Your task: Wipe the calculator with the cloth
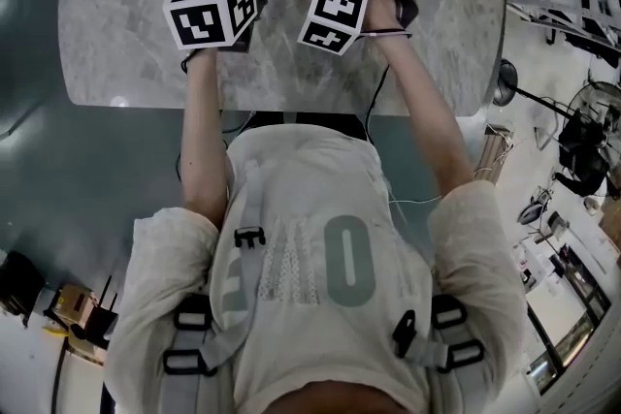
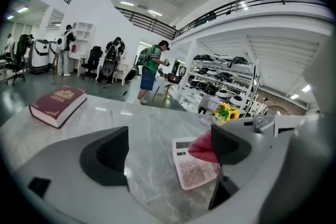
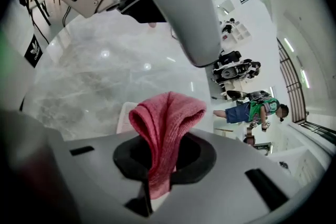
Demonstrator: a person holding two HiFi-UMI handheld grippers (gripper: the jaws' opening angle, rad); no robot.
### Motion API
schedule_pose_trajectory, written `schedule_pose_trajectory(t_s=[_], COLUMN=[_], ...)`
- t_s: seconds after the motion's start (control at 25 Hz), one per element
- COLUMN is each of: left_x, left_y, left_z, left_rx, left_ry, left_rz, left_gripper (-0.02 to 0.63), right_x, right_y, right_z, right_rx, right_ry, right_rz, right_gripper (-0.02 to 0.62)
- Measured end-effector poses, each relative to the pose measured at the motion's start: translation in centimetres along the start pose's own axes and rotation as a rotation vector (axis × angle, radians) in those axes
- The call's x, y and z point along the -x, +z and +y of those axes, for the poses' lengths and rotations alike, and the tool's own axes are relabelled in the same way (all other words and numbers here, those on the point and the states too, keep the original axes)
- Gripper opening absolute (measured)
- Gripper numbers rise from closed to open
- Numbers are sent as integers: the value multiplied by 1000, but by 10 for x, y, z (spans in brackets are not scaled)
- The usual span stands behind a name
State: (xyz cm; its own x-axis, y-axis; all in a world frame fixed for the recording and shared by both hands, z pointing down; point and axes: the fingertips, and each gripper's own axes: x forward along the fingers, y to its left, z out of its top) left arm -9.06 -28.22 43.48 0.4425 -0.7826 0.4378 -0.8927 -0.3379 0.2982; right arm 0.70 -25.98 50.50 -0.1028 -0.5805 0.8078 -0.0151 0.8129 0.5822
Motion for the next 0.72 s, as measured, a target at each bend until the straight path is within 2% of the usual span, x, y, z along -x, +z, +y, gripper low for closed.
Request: schedule_pose_trajectory(t_s=[0.24,0.4,0.52,0.6,0.72], left_x=[12,40,69,85,103], left_y=[82,135,169,183,190], left_z=[-29,-55,-71,-80,-84], left_rx=[-90,-145,-149,-149,-181], left_ry=[-40,-84,-114,-120,-87], left_rz=[-158,-274,-378,-431,-470], left_gripper=[494,494,487,441,326], right_x=[57,106,147,171,204], right_y=[6,8,9,8,7], right_z=[-91,-129,-153,-162,-166], right_rx=[-65,-116,-182,-224,-284], right_ry=[-220,-344,-456,-531,-617], right_rz=[-60,-110,-163,-204,-273], right_gripper=[52,52,52,52,52])
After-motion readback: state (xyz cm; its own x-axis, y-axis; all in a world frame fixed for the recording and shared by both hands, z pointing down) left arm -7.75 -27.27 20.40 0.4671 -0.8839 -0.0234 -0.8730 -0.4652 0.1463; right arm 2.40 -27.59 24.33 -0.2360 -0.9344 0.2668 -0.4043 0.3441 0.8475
